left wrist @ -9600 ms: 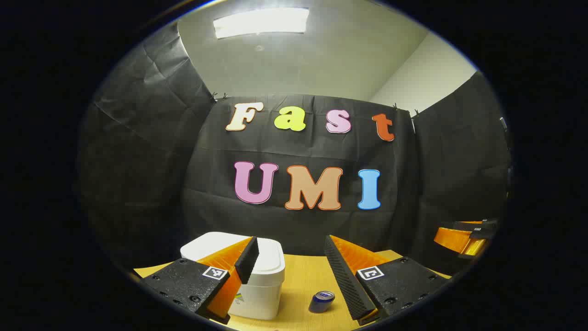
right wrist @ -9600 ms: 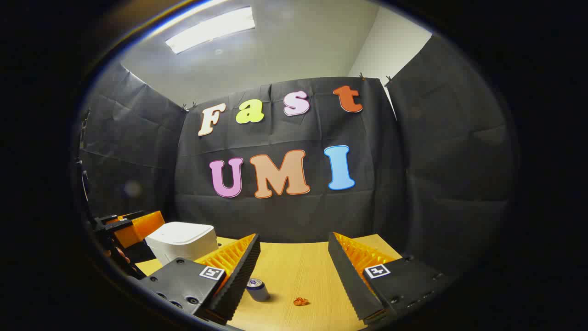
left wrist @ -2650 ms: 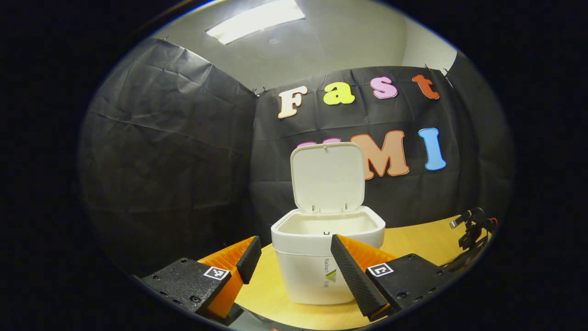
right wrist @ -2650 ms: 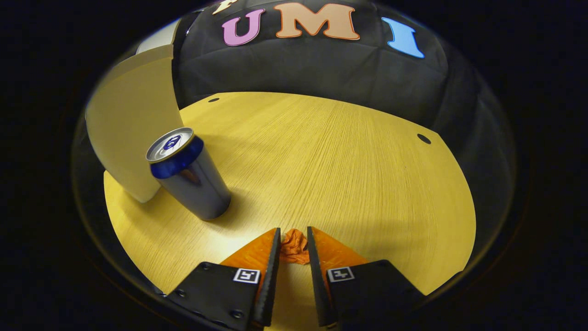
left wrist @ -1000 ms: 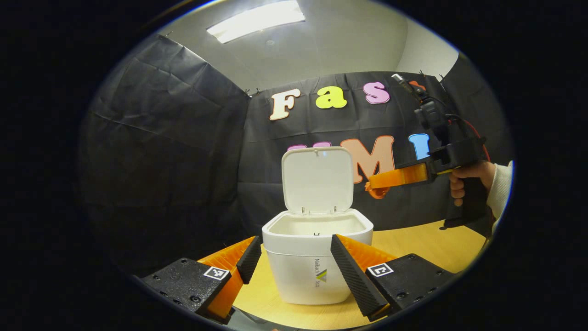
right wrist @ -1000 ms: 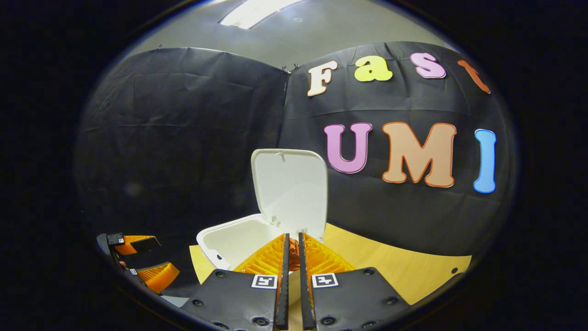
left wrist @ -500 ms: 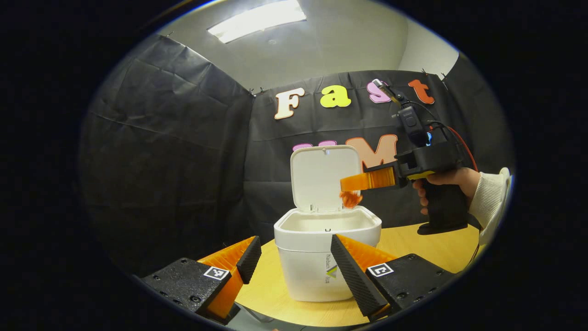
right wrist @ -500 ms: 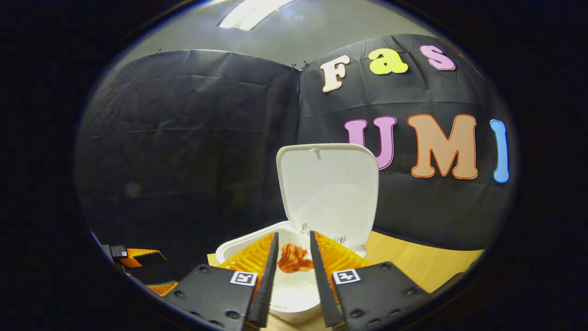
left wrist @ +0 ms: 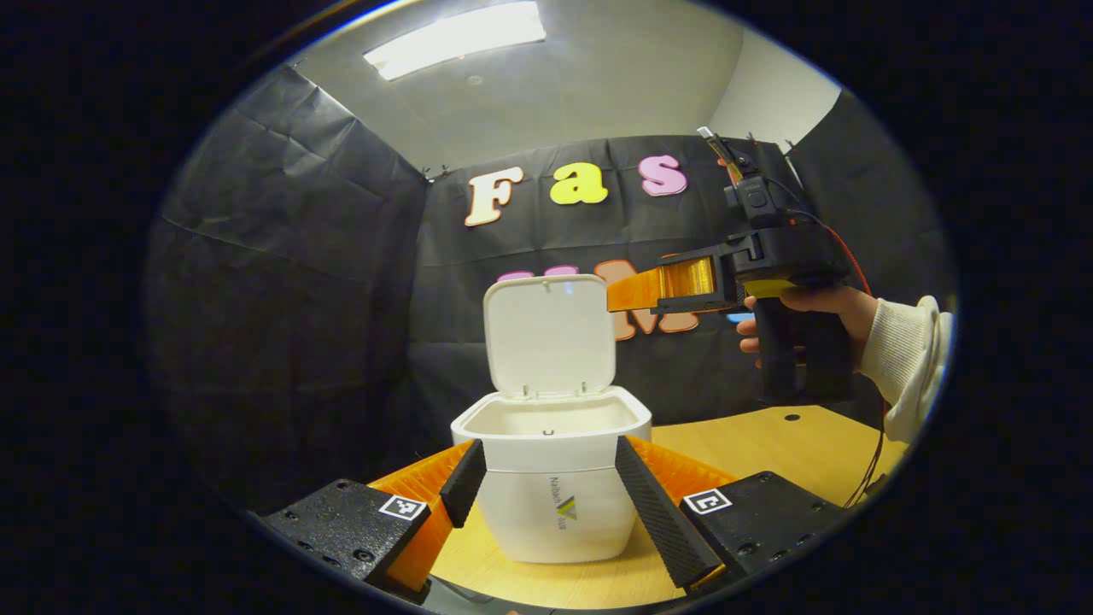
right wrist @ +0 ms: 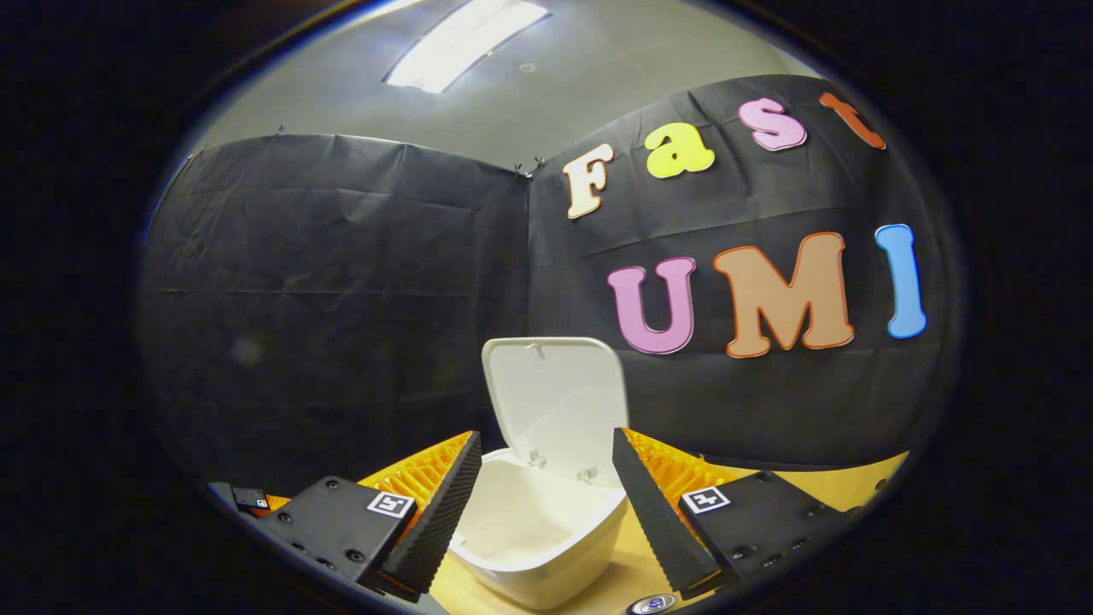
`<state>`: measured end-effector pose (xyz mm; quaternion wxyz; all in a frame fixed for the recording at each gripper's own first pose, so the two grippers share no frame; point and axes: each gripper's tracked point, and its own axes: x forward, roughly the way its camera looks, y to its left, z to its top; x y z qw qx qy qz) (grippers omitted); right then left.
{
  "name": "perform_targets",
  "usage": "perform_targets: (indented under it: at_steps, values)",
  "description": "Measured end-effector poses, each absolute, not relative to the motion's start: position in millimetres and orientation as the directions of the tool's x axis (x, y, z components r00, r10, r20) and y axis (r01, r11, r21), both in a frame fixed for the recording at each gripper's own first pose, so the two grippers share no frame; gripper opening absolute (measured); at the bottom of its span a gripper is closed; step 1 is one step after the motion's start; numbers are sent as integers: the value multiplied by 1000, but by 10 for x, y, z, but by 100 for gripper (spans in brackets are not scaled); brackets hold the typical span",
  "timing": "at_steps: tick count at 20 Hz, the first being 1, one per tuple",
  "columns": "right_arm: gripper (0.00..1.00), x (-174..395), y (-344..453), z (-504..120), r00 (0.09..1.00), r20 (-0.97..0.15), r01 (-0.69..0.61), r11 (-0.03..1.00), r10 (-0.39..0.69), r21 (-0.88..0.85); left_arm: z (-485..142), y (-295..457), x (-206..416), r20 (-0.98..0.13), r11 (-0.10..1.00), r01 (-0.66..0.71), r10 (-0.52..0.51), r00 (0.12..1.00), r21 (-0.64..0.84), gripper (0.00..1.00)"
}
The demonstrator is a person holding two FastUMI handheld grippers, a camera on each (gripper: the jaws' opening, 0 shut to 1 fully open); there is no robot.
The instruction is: Press the lid of the desktop garbage bin to open it, pick up the crumpled paper on the desktop and throw it into the bin, then pick up the pop can on the desktop and drop it into the bin, and finally close the garbage bin lid.
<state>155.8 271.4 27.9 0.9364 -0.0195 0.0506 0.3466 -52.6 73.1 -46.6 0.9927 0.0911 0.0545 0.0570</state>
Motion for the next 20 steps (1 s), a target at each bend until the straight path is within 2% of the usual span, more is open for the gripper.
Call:
perform_targets:
  at_steps: [6,7,11,14,20]
  values:
    - [97,1345,1496,613,893,-17,-451,892,450,-33,-598,-72,-242,-125,978,125,-105,987,168,93]
    - [94,1279,1320,649,910,-3,-415,909,415,-45,-645,-202,-178,-131,974,162,-141,981,161,93]
    - [96,943,730,712,956,19,-289,954,291,-76,-978,-590,49,-174,954,269,-246,954,130,93]
    - [96,693,465,765,974,22,-224,972,226,-69,-1302,-785,214,-208,950,303,-283,937,72,93]
    - [96,340,86,807,994,21,-101,993,103,-58,-1963,-861,460,-296,953,300,-273,915,51,93]
